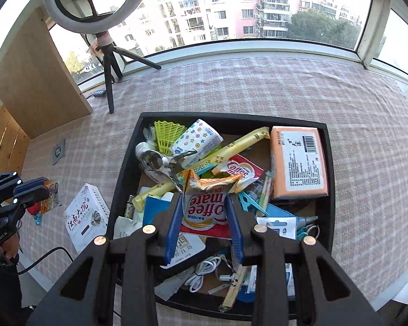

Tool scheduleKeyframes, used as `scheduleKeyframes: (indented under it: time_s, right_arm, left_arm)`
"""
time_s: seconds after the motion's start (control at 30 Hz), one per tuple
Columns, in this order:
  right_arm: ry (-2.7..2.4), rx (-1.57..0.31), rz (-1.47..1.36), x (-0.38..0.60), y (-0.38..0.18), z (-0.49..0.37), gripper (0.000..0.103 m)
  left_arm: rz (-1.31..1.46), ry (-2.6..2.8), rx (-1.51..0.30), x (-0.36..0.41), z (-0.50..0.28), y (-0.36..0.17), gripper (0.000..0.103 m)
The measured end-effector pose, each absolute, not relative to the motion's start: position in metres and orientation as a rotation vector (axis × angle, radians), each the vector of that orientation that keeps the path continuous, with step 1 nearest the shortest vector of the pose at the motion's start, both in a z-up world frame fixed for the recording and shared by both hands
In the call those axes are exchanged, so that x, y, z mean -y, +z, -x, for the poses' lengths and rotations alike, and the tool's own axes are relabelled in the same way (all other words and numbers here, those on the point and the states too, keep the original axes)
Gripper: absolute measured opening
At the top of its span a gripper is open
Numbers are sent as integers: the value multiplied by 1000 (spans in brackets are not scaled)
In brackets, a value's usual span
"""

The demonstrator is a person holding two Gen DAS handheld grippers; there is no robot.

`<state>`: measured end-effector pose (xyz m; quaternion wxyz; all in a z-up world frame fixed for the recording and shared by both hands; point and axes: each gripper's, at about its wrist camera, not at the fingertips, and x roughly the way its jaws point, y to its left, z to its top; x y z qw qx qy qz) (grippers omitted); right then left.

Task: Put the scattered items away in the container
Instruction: 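Carry both sachets over the black tray and open both tools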

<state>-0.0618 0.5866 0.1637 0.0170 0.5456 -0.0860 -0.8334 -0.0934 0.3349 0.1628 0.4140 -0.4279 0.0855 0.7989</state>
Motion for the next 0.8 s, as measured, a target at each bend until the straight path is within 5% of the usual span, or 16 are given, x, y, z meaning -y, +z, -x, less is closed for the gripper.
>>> scheduleKeyframes:
  time_s: [0.17, 0.23, 0.33, 0.8]
  right_arm:
    - [-2658, 364, -1754, -633, 151, 30, 33]
    - [-2685, 400, -1753, -645, 150, 24, 51]
    - [-2730, 423, -1734, -653, 154, 17, 60]
    - [-2570, 238, -1612, -576, 160, 55, 61]
  left_arm:
    - [1024, 1947, -270, -396, 91, 169, 7]
    - [1007, 1957, -277, -413, 93, 171, 9]
    - [1052, 1973, -258, -425, 104, 167, 51]
    - [1088, 2150, -182, -332, 102, 172, 47]
